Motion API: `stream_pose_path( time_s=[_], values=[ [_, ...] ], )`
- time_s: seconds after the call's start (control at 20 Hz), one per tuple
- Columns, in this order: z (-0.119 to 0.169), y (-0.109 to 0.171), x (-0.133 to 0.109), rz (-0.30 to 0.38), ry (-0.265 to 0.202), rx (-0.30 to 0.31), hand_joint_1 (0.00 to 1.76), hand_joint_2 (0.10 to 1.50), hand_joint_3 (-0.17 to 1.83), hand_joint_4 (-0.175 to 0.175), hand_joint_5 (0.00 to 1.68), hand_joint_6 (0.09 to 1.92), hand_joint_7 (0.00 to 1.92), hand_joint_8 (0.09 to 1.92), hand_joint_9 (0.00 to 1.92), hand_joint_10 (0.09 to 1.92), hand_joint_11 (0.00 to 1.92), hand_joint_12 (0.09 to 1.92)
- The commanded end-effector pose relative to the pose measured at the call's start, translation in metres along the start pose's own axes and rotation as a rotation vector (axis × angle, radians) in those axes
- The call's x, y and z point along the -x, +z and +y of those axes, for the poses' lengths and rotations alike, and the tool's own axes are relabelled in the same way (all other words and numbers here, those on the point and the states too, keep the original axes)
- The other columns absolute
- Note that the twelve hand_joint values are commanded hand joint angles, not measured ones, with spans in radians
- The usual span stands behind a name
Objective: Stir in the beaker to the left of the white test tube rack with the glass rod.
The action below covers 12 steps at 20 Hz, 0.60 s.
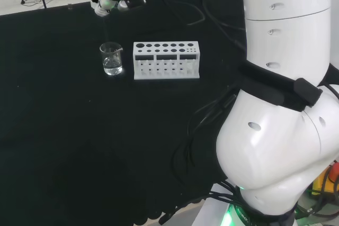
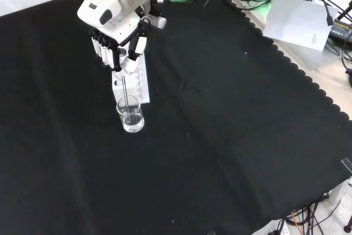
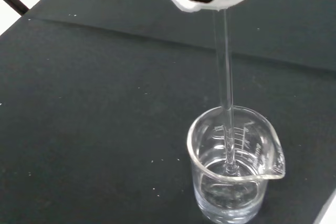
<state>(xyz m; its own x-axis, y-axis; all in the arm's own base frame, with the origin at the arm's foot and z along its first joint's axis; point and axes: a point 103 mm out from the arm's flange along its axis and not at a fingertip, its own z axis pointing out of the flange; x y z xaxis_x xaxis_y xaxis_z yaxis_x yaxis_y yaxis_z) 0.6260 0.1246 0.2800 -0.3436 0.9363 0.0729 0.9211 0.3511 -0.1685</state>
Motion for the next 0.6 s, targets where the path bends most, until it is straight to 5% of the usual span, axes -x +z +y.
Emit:
stream_pose_path(
  time_s=[0.05, 0.6],
  values=[
    [-0.006, -0.003, 0.005, 0.007, -0.001, 0.014, 1.31, 0.96, 0.15, -0.175, 1.26, 0.22, 1.18, 1.01, 1.66, 0.74, 1.31, 0.93],
    [-0.018, -0.008, -0.001, -0.005, 0.007, 0.014, 1.31, 0.96, 0.15, -0.175, 1.26, 0.22, 1.18, 1.01, 1.66, 0.74, 1.31, 0.93]
  ],
)
